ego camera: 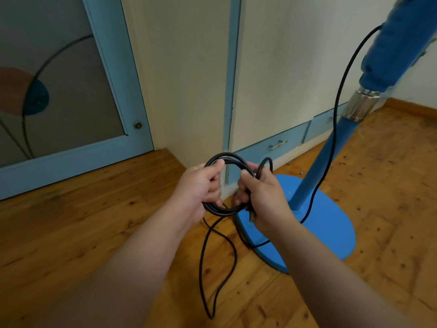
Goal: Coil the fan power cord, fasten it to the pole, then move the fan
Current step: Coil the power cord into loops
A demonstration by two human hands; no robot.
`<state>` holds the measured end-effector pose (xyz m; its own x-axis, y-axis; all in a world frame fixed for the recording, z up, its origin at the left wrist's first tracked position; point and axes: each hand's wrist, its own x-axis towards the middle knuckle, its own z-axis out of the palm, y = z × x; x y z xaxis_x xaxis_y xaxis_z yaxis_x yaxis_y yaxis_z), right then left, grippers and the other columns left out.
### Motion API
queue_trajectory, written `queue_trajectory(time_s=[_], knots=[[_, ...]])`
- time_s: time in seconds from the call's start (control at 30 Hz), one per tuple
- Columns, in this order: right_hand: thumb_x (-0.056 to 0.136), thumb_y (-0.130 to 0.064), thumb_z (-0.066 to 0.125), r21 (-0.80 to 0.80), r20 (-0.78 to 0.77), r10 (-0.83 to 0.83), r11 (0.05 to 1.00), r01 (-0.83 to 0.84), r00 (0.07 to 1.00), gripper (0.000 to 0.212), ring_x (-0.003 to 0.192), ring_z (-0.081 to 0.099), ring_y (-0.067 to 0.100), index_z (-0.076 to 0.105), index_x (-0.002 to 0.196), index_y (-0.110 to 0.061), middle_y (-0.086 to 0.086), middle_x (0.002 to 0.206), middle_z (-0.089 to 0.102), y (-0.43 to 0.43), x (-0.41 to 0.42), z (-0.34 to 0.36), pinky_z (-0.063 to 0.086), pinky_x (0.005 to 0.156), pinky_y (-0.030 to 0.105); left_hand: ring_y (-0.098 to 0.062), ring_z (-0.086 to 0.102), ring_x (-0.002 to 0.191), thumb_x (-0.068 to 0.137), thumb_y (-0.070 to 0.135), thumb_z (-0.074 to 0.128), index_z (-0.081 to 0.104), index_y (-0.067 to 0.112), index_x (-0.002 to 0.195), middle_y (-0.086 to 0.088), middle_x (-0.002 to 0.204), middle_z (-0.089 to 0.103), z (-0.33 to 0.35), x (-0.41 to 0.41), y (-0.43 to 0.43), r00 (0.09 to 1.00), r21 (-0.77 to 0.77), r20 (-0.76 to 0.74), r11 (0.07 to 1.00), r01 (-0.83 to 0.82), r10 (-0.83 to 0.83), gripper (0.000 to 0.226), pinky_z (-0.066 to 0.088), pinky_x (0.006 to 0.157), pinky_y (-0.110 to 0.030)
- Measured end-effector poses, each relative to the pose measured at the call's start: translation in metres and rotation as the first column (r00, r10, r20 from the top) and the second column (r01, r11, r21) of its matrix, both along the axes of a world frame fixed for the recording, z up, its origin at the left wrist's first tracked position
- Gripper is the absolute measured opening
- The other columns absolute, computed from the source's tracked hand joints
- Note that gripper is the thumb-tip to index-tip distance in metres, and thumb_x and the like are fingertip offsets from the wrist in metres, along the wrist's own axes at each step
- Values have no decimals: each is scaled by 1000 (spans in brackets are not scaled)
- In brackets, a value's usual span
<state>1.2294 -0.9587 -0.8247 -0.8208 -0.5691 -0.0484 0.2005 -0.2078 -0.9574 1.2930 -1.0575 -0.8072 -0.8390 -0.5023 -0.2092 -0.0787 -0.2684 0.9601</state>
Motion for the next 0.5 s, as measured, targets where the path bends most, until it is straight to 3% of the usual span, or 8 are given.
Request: queue_trajectory(time_s=[0.07, 0.13, 0.2, 0.27, 0.3, 0.37, 0.43, 0.5], knots=[[94, -10, 45, 132, -106, 19, 991, -5, 994, 16, 43, 39, 7, 52, 107, -16, -2, 60, 42, 4, -3, 0, 41, 47, 24, -11, 41, 44, 91, 29, 53, 49, 13, 81, 4, 51, 44, -2, -1, 3, 997, -183, 73, 983, -15, 29, 19, 42, 50, -26], [93, -13, 48, 336, -260, 126, 941, -32, 957, 17, 47, 42, 7, 53, 109, -17, -3, 64, 47, 9, -8, -2, 39, 47, 23, -13, 57, 84, 85, 32, 61, 48, 17, 114, 0, 95, 58, -4, -2, 3, 971, -562, 164, 825, -54, 175, 35, 49, 74, -28], [92, -15, 51, 526, -399, 304, 848, -55, 865, 18, 53, 44, 5, 55, 109, -15, -8, 69, 50, 13, -10, -2, 36, 51, 18, -19, 36, 130, 77, 32, 65, 29, 26, 137, 1, 139, 38, -4, 1, 0, 967, -921, 139, 386, 48, 212, 71, 31, 107, -36], [89, -10, 52, 672, -517, 506, 740, -39, 691, 21, 69, 53, 7, 56, 110, -10, -3, 83, 59, 16, -8, 1, 36, 58, 13, -20, -1, 145, 73, 27, 62, 19, 35, 143, 7, 156, 8, 0, 4, 1, 977, -974, 213, -68, 214, 17, 83, -3, 115, -41], [88, -5, 51, 706, -549, 577, 707, -34, 604, 25, 82, 56, 11, 56, 112, -6, 3, 97, 62, 16, -6, 2, 36, 62, 12, -16, -13, 144, 72, 24, 61, 23, 36, 142, 9, 157, 2, 1, 5, 2, 955, -945, 288, -184, 272, -67, 80, -15, 112, -40], [85, 2, 49, 721, -573, 628, 692, -40, 526, 31, 96, 51, 10, 55, 115, -2, 8, 112, 59, 19, -2, 5, 36, 66, 5, -12, -11, 145, 70, 21, 61, 39, 34, 134, 9, 155, 18, -1, 4, 6, 905, -910, 395, -203, 362, -156, 68, -22, 108, -37], [87, 0, 49, 723, -587, 622, 691, -11, 518, 29, 96, 52, 11, 56, 114, -3, 8, 113, 61, 21, -1, 9, 38, 67, 6, -12, 19, 141, 70, 22, 63, 47, 30, 125, 8, 137, 47, -7, 1, 6, 900, -918, 396, -84, 387, -180, 58, -13, 113, -35], [88, -5, 51, 736, -589, 610, 675, 41, 530, 25, 98, 58, 19, 58, 112, -6, 10, 110, 65, 22, -4, 11, 42, 74, 17, -14, 48, 119, 73, 23, 62, 52, 26, 113, 6, 113, 60, -10, 0, 5, 922, -932, 361, -31, 360, -139, 41, 4, 117, -34]])
